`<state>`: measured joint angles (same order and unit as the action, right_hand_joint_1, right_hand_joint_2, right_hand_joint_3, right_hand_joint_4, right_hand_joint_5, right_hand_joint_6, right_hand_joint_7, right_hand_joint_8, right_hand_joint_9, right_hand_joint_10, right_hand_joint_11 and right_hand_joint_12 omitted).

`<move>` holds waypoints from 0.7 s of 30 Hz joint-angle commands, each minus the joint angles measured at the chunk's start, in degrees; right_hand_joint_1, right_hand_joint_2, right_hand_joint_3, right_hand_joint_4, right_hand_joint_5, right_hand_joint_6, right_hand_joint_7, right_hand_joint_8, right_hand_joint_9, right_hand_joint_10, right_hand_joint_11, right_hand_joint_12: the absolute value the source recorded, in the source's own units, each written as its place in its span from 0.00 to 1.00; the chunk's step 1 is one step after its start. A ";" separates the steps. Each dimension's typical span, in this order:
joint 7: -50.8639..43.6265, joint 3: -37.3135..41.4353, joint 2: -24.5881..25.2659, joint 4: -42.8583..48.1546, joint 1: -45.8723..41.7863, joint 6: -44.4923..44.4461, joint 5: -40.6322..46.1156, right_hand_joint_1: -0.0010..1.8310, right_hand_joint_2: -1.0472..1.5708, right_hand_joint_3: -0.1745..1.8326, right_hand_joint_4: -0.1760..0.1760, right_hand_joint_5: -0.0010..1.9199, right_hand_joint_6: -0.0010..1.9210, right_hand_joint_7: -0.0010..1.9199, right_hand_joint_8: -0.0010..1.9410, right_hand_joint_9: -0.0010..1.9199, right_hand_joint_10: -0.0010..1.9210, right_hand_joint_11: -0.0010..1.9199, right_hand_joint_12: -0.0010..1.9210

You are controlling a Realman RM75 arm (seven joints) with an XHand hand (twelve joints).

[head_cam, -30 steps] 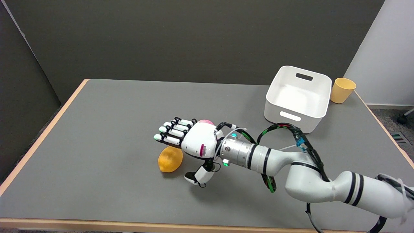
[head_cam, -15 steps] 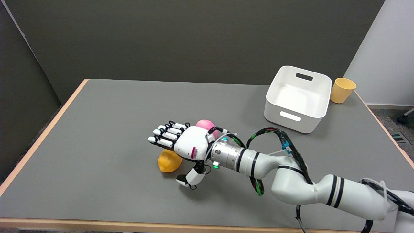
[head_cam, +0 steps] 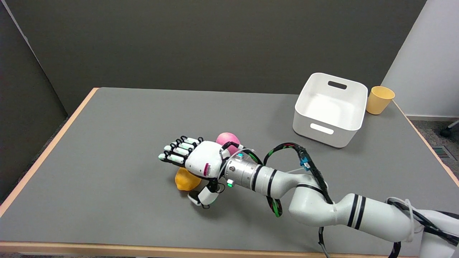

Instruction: Pick up the lemon.

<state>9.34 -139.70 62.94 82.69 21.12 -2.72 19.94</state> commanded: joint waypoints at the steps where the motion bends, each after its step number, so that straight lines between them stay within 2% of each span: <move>1: -0.09 -1.11 2.39 -4.81 1.30 -1.81 0.12 0.46 0.65 0.56 0.63 0.07 0.18 0.04 0.11 0.02 0.26 0.00 0.45; 10: -0.09 -1.11 1.95 -5.90 0.74 -3.73 0.12 0.47 0.66 0.61 0.62 0.06 0.22 0.05 0.14 0.02 0.29 0.00 0.51; 13: -0.09 -0.81 1.83 -5.97 0.34 -3.94 0.12 0.48 0.65 0.58 0.64 0.08 0.20 0.06 0.12 0.04 0.28 0.00 0.51; 18: -0.09 -0.48 1.67 -6.32 -0.22 -4.66 0.12 0.46 0.65 0.60 0.64 0.07 0.22 0.06 0.14 0.04 0.30 0.00 0.52; 21: -0.09 -0.46 1.67 -6.81 -0.34 -5.77 0.12 0.49 0.65 0.59 0.64 0.08 0.20 0.08 0.13 0.06 0.29 0.01 0.58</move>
<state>9.25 -140.50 64.56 77.91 21.64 -5.72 20.00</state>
